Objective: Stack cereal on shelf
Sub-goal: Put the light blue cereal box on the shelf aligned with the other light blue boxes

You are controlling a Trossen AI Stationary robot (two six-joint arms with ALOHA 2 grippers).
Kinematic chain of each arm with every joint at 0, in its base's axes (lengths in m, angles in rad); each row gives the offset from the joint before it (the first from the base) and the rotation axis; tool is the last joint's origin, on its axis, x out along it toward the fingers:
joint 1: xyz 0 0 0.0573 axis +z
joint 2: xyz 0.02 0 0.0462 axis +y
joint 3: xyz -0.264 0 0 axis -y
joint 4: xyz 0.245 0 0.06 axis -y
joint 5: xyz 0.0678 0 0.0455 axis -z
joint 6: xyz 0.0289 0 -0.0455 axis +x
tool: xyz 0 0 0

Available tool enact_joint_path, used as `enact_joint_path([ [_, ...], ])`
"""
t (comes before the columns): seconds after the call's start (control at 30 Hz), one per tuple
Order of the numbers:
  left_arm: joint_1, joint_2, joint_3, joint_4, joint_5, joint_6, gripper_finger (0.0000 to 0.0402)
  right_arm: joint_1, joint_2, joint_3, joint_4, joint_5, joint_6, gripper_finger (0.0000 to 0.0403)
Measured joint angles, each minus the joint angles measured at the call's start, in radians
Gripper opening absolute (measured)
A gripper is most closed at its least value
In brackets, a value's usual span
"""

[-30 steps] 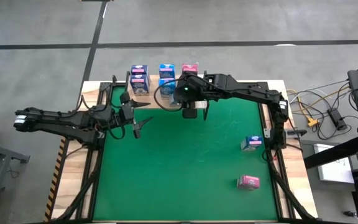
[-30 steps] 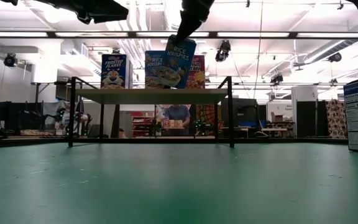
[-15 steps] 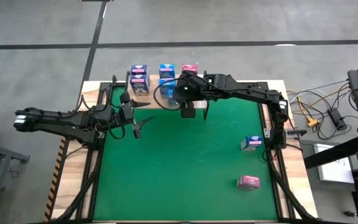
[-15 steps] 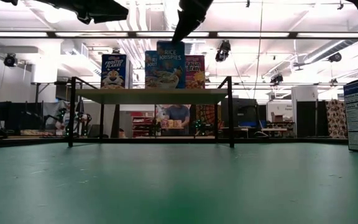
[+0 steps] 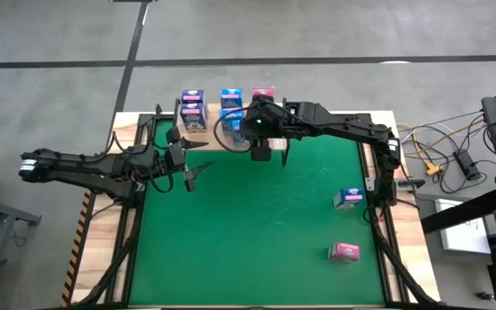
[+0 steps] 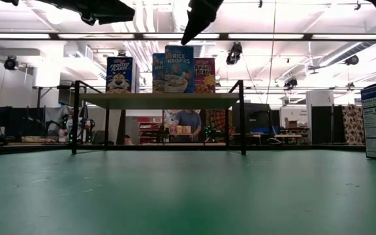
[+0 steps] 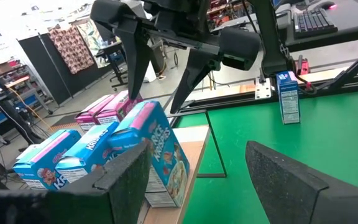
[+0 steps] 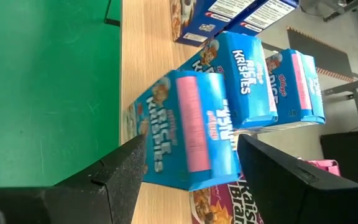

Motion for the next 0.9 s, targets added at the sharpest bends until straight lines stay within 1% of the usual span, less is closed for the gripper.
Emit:
enact_joint_path([
  [0.1,0.0,0.0,0.0,-0.001,0.0,0.0,0.0245,0.002,-0.003,0.011,-0.012,0.0,0.0,0.0244],
  [0.27,0.0,0.0,-0.001,-0.003,0.001,0.0,0.0245,0.01,-0.004,0.07,-0.044,0.0,0.015,0.0244],
  [0.4,0.0,0.0,-0.001,-0.015,0.001,0.0,0.0245,0.027,-0.004,0.129,-0.109,0.0,0.033,0.0244],
  [0.5,0.0,0.0,-0.001,-0.022,0.001,0.0,0.0245,0.035,-0.005,0.16,-0.194,-0.001,0.054,0.0238],
  [0.63,0.0,0.0,-0.001,-0.023,0.001,-0.003,0.0245,0.033,-0.006,0.151,-0.269,0.0,0.093,0.0198],
  [0.7,0.0,0.0,-0.001,-0.023,0.001,-0.004,0.0245,0.028,-0.006,0.132,-0.292,0.0,0.109,0.0167],
  [0.83,0.0,0.0,-0.001,-0.023,0.001,-0.004,0.0245,0.019,-0.006,0.076,-0.283,0.018,0.121,0.0099],
  [0.9,0.0,0.0,-0.001,-0.023,0.001,-0.004,0.0245,0.017,-0.006,0.04,-0.254,0.068,0.12,0.0067],
])
